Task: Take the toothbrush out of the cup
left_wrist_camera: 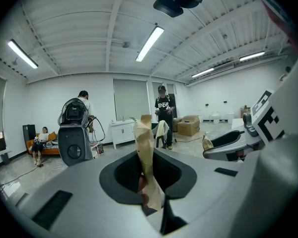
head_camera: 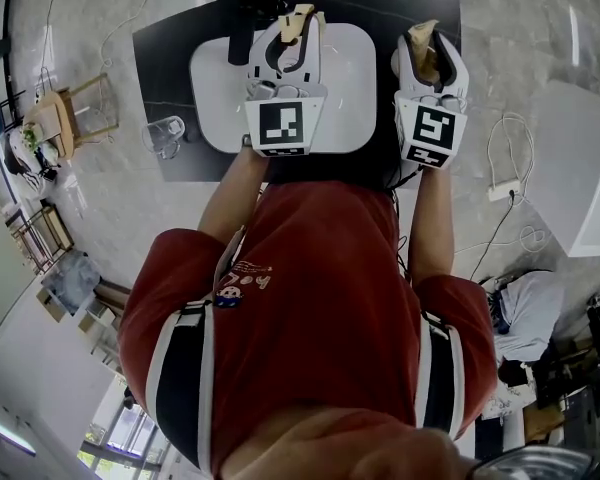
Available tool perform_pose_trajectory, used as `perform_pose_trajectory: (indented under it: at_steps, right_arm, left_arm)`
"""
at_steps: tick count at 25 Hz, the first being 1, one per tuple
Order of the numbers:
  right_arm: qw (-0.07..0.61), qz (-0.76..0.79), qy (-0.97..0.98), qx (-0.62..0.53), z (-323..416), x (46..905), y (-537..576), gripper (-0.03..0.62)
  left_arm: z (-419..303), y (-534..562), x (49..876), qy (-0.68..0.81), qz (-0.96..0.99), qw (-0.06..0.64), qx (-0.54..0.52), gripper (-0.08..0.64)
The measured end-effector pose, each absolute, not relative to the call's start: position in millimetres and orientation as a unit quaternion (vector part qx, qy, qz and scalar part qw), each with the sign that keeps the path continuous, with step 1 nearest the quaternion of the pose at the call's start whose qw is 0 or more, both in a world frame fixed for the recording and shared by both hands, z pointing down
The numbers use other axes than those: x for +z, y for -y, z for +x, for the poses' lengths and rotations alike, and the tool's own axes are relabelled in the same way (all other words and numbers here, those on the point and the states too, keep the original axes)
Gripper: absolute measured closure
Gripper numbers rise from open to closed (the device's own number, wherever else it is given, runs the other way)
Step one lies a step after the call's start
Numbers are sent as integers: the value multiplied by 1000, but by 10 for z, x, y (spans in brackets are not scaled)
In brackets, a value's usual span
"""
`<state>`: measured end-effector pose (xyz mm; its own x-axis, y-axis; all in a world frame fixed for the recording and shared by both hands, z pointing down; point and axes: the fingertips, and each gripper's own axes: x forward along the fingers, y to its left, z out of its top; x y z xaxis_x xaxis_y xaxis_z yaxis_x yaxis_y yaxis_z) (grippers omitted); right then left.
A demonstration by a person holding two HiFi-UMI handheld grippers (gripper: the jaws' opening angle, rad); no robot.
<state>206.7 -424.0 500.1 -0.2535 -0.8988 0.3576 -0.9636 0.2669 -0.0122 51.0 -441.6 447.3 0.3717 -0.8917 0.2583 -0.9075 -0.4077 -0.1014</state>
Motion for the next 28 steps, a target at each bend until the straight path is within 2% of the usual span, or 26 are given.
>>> perform_pose_trajectory:
  at_steps: [3,6,13,16,28]
  right_arm:
    - [153,583,789,119,2030,5064,4260,399]
    - [156,587,786,116,2036,5070,4285,447]
    - [155,594,781,117,2052,5055,4284,467]
    - [151,604,774,116,2085,5022,4272,511]
    - [135,631,761,74,2126,4675,4148,515]
  left_arm:
    - [517,4445,4499,543,827,30,140,514]
    - [516,4464,4512,541,828,31,143,514]
    - [511,4458,4507,539,829,35,142,514]
    - [496,4445,4479,540,830,31,137,514]
    - [373,4276,4241,546,831,14,106,514]
